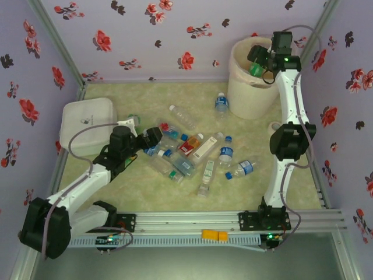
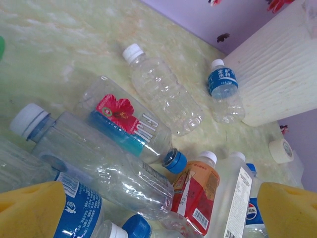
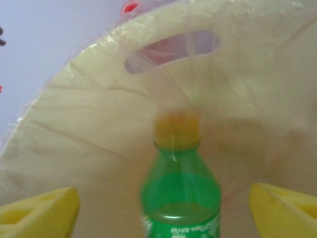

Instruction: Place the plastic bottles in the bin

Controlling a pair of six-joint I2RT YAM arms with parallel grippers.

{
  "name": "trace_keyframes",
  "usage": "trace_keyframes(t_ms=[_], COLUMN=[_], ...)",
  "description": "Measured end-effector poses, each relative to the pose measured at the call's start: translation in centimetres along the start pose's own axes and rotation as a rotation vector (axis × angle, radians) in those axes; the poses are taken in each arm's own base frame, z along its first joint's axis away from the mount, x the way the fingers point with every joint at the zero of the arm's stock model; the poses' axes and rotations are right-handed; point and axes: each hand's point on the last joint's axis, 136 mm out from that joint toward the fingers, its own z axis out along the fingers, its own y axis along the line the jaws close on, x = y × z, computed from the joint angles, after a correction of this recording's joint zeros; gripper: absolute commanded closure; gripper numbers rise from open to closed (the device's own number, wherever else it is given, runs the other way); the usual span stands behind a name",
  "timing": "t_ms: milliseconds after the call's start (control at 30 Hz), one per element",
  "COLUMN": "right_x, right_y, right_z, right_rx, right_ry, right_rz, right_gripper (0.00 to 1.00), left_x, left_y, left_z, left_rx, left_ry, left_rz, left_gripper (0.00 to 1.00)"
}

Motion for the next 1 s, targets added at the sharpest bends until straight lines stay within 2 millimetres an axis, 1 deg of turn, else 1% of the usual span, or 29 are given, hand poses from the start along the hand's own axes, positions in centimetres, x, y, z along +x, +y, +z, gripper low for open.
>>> trace_keyframes(t_ms=[100,167,200,300,367,433,467,533,567,633,667,700,833,933,1000], right_x=[-0.2,-0.6,-1.0,-1.0,-0.7,0.6,1.4,4.1,5.4,8.9,10.4,12.3,19.6,24.2,26.5], right_y=[0.1,0.4,0.6,1.5,2.4,3.8,4.5,6.3,6.8,8.0,8.2,8.3,8.5,9.3,10.3], right_z=[-0.7,-1.9,-2.9,-6.8,-9.9,-13.2,-14.2,-16.5,-17.2,-17.9,-18.0,-17.8,-16.4,-15.6,-15.6], right_rx=[0.000,-0.005,-0.013,-0.053,-0.091,-0.143,-0.166,-0.233,-0.259,-0.318,-0.334,-0.347,-0.378,-0.399,-0.419], right_ry=[-0.002,-0.013,-0.025,-0.043,-0.064,-0.084,-0.088,-0.084,-0.077,-0.039,-0.021,0.007,0.121,0.208,0.254], right_rz=[-0.011,-0.015,-0.016,-0.017,-0.023,-0.042,-0.051,-0.071,-0.076,-0.088,-0.090,-0.091,-0.089,-0.118,-0.152], right_gripper=[0.01,0.00,0.01,0.00,0.00,0.00,0.00,0.00,0.00,0.00,0.00,0.01,0.00,0.00,0.00], left_x=[-0.6,-0.8,-1.0,-1.6,-1.8,-2.3,-2.5,-3.0,-3.2,-3.3,-3.3,-3.3,-3.1,-3.0,-2.5], left_y=[0.1,0.4,0.6,1.1,1.6,2.1,2.3,2.9,3.2,4.0,4.4,4.9,6.4,7.5,8.3], left_z=[-0.8,-1.3,-1.5,-2.1,-2.4,-2.8,-3.0,-3.4,-3.6,-4.1,-4.4,-4.7,-6.6,-8.5,-9.6], left_rx=[-0.017,-0.040,-0.052,-0.084,-0.115,-0.145,-0.157,-0.187,-0.202,-0.240,-0.260,-0.280,-0.357,-0.409,-0.440], left_ry=[-0.026,-0.039,-0.047,-0.074,-0.085,-0.100,-0.107,-0.122,-0.127,-0.130,-0.127,-0.123,-0.134,-0.174,-0.194], left_rz=[0.020,0.028,0.031,0.042,0.050,0.062,0.066,0.077,0.080,0.078,0.077,0.075,0.032,-0.067,-0.147], left_gripper=[0.00,0.00,0.00,0.00,0.00,0.00,0.00,0.00,0.00,0.00,0.00,0.00,0.00,0.00,0.00])
